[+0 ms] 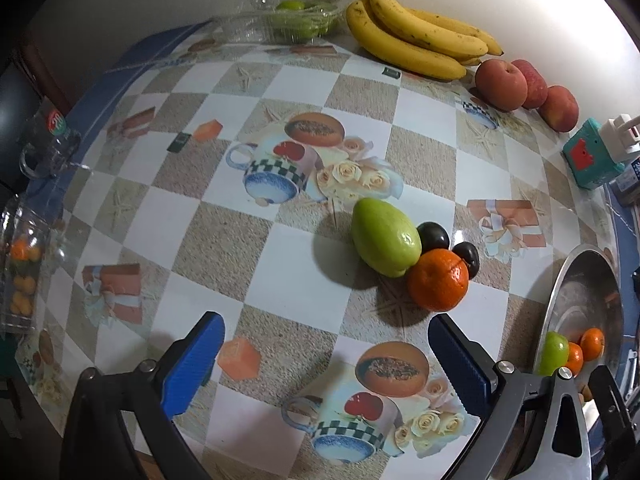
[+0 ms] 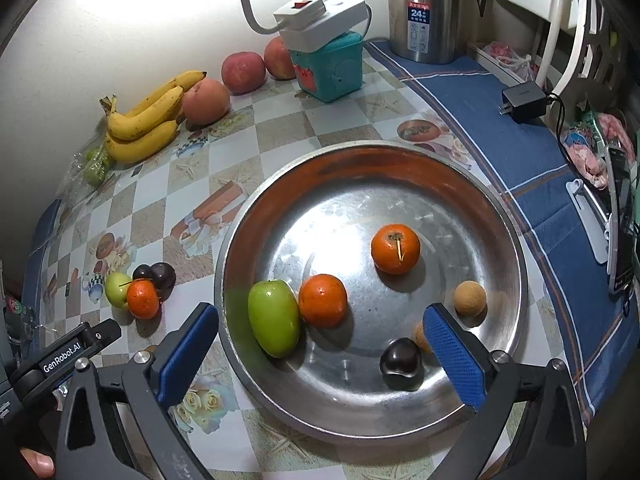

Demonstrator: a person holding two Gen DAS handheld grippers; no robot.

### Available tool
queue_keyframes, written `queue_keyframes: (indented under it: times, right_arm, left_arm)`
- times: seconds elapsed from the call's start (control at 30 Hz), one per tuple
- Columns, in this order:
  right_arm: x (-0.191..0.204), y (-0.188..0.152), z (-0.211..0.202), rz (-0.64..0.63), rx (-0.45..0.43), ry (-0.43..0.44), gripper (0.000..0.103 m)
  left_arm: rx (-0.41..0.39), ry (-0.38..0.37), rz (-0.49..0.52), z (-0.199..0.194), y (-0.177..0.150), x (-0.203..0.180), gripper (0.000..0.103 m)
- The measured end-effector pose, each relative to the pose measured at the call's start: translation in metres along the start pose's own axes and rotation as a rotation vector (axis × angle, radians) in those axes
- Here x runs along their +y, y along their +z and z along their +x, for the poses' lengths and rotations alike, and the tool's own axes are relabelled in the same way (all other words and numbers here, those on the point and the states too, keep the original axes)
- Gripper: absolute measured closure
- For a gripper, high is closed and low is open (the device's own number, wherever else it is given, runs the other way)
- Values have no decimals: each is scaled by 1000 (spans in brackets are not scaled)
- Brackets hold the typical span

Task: Organize fruits
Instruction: 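Move both tools back toward the remaining fruit cluster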

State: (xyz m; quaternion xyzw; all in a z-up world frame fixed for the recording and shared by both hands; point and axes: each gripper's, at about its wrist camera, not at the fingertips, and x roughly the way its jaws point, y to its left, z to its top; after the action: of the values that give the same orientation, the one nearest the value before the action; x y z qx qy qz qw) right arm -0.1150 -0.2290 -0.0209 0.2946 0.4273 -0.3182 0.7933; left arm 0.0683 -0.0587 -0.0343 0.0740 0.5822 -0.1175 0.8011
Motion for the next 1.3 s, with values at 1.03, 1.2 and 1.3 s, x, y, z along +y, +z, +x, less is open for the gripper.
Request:
queue_keyframes:
  times: [1.03, 1.2, 1.3]
  right_arm:
    - [30, 27, 3, -23, -55, 58, 1]
    - [42, 34, 3, -42, -53, 90, 1]
    - [53, 39, 2, -63, -63, 90, 1]
  left_arm:
    - [-134, 43, 83, -18, 62, -5, 0]
    - [-125, 13, 96, -18, 63, 1, 0]
    - [-137, -8, 87, -22, 65, 7, 0]
